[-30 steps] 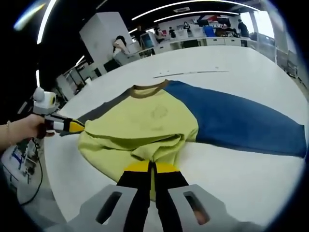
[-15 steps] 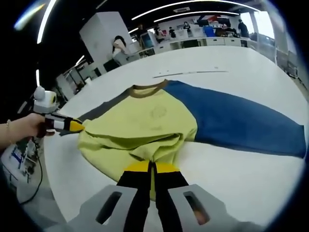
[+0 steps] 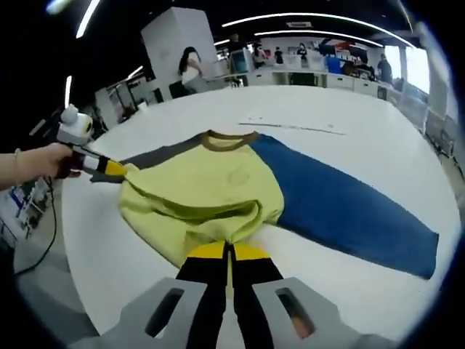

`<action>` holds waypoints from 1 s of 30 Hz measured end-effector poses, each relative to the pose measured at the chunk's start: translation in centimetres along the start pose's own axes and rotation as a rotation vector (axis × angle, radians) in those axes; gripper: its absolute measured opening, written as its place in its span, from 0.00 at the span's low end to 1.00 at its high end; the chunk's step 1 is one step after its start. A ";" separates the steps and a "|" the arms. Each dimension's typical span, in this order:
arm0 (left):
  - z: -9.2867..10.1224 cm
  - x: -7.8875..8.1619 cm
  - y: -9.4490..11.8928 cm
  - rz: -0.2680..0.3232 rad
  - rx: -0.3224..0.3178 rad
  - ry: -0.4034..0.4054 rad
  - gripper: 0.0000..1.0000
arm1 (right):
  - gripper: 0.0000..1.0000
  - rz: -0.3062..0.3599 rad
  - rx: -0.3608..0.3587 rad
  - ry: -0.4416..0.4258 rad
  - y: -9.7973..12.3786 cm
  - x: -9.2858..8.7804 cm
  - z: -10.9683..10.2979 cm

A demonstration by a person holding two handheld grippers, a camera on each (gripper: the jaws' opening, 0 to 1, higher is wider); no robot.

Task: Fold the garment on the visible template until the final outline fits inside the template.

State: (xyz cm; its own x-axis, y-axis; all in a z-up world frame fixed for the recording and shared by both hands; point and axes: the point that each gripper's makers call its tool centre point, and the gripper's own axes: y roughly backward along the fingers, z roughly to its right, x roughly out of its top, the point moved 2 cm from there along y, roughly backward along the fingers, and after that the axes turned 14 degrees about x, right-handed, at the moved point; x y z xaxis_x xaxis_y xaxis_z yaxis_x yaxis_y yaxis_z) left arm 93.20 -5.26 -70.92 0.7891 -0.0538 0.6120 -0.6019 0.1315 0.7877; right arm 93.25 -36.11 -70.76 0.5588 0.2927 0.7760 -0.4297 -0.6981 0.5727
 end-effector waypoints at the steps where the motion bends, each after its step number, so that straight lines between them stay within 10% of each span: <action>1: 0.0 0.0 0.3 0.001 -0.002 0.003 0.00 | 0.01 -0.006 -0.001 0.027 0.3 0.2 0.1; 30: 0.3 -3.3 11.5 0.054 -0.039 0.065 0.00 | 0.01 -0.171 0.238 0.498 8.3 1.6 -6.2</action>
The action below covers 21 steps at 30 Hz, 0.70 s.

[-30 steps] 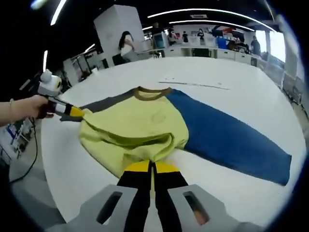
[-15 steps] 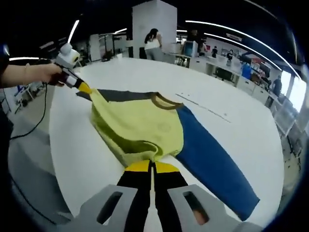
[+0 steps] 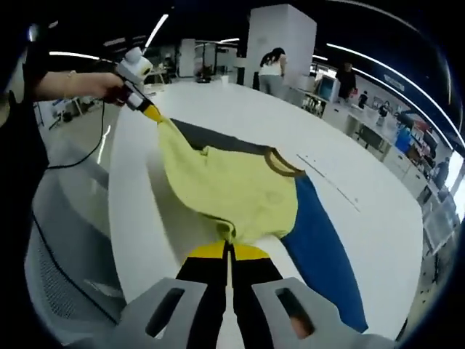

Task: Fold the garment on the visible template until the final outline fits inside the template.

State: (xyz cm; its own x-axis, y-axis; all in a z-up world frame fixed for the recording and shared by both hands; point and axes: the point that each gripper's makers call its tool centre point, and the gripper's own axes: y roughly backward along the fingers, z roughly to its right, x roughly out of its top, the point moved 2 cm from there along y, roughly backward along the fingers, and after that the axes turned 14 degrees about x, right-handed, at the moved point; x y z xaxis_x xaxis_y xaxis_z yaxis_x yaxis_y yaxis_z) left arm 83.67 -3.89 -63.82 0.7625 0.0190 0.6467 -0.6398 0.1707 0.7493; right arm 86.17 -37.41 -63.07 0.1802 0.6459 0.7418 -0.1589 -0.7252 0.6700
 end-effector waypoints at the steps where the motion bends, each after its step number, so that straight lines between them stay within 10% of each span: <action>1: 0.0 0.1 0.4 0.006 -0.002 0.005 0.00 | 0.01 0.002 0.005 0.003 0.1 0.1 -0.2; 21: -0.5 8.8 4.8 0.175 -0.047 0.085 0.00 | 0.01 -0.055 0.009 0.159 4.5 3.1 3.0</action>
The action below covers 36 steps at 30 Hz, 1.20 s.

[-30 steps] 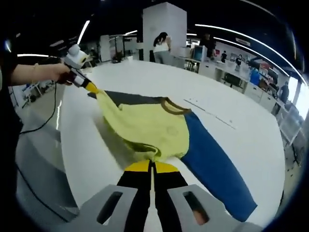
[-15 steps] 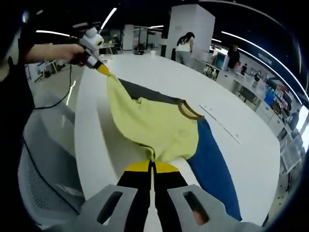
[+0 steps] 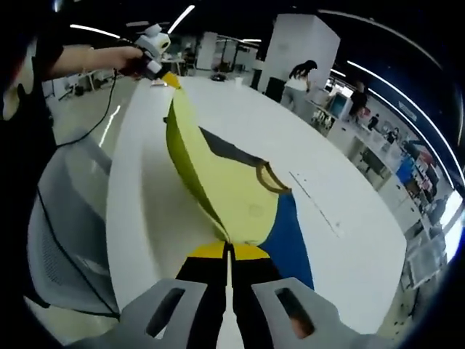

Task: Fold the garment on the visible template until the final outline fits inside the template.

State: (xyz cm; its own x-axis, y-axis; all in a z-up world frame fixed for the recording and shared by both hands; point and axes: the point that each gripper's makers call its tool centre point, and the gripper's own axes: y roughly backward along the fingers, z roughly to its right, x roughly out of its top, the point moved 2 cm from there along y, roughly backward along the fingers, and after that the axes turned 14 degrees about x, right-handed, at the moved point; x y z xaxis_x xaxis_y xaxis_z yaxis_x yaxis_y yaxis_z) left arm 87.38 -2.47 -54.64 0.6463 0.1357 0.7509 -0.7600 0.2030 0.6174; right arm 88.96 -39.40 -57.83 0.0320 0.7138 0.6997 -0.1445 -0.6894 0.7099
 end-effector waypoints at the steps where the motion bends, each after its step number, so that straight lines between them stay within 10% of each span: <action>1: 0.0 0.1 0.1 0.002 -0.001 0.001 0.00 | 0.01 -0.003 0.007 0.007 0.1 0.1 0.0; 10: -0.6 -1.8 0.6 -0.067 0.007 -0.003 0.00 | 0.01 -0.119 0.113 0.160 -0.3 0.4 -2.5; 21: -1.9 -11.0 1.8 -0.215 0.033 0.006 0.00 | 0.01 -0.251 0.298 0.252 -3.1 -2.5 -8.7; 36: -2.2 -18.5 1.1 -0.373 0.046 -0.052 0.00 | 0.01 -0.391 0.382 0.313 -6.1 -6.7 -12.1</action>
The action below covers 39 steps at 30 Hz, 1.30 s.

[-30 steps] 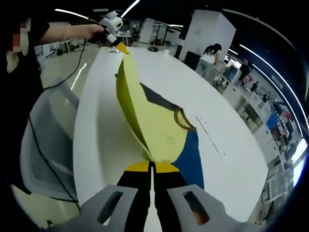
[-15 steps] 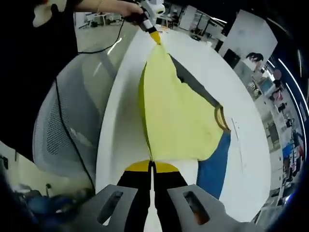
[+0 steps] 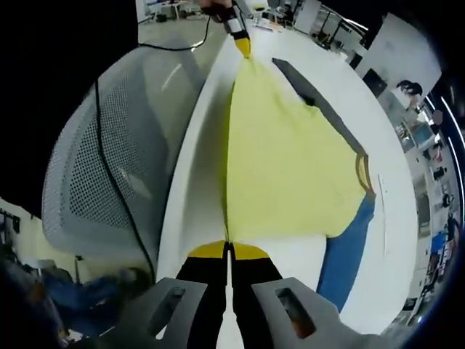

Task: Fold the garment on the visible template until the final outline fits inside the template.

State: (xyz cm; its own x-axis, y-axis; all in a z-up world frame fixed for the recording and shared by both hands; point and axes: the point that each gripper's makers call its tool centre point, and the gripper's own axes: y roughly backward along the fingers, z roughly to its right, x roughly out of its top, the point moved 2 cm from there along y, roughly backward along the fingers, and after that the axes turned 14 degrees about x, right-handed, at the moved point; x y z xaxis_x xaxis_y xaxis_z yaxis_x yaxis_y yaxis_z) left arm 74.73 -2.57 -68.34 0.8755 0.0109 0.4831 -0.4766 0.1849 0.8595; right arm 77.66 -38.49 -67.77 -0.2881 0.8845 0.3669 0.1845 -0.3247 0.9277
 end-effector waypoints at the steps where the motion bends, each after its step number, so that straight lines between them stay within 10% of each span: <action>1: 0.0 -0.2 -0.2 -0.005 -0.002 -0.004 0.00 | 0.01 -0.007 0.003 0.002 -0.3 -0.1 -0.1; 39: 0.6 -7.3 -3.2 -0.222 -0.044 -0.031 0.00 | 0.02 -0.144 0.080 0.013 -7.7 -2.9 -4.4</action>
State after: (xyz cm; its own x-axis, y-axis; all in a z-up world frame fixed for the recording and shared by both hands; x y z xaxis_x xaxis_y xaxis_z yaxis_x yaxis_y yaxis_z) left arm 69.82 -3.85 -74.50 0.9553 -0.0652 0.2884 -0.2679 0.2220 0.9375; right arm 72.97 -39.99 -75.65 -0.3289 0.9154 0.2322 0.2144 -0.1671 0.9623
